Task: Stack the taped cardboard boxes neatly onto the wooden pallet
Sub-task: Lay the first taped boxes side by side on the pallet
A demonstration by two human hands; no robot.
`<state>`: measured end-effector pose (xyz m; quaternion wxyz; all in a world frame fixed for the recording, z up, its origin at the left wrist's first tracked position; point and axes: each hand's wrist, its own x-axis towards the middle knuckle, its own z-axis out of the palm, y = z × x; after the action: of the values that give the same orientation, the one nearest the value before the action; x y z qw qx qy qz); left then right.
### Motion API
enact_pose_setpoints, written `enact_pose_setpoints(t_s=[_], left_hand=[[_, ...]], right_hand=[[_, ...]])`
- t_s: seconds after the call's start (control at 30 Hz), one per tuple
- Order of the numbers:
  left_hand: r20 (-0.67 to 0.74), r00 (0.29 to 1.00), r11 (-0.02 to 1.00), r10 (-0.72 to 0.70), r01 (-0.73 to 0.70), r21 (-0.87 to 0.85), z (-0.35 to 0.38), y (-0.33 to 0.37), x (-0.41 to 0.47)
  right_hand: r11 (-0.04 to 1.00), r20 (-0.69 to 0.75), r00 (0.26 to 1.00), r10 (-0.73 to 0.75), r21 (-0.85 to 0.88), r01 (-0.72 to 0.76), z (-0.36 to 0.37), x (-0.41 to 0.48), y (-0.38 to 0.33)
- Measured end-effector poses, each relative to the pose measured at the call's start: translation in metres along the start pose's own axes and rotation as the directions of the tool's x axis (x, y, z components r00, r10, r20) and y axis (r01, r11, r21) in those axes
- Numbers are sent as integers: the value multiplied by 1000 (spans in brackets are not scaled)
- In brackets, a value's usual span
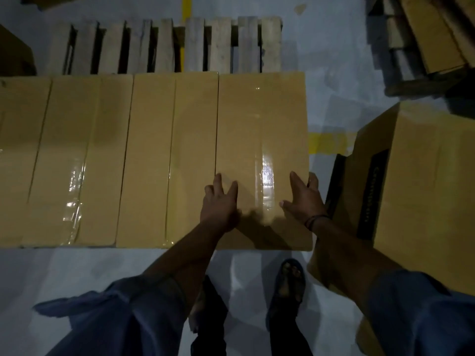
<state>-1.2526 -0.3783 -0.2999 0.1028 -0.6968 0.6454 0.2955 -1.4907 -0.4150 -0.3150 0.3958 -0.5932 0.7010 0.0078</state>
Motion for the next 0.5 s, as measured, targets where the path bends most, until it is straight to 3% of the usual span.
enact_pose_setpoints(t_s=[0.2, 0.5], left_hand=[[33, 999, 995, 18, -22, 101, 12, 5, -5], [175, 981, 967, 79, -118, 226, 5, -8, -39]], right_hand=[[997, 54, 998, -29, -65, 33, -1, 1, 8], [862, 132, 981, -144, -469, 190, 19, -39, -2]])
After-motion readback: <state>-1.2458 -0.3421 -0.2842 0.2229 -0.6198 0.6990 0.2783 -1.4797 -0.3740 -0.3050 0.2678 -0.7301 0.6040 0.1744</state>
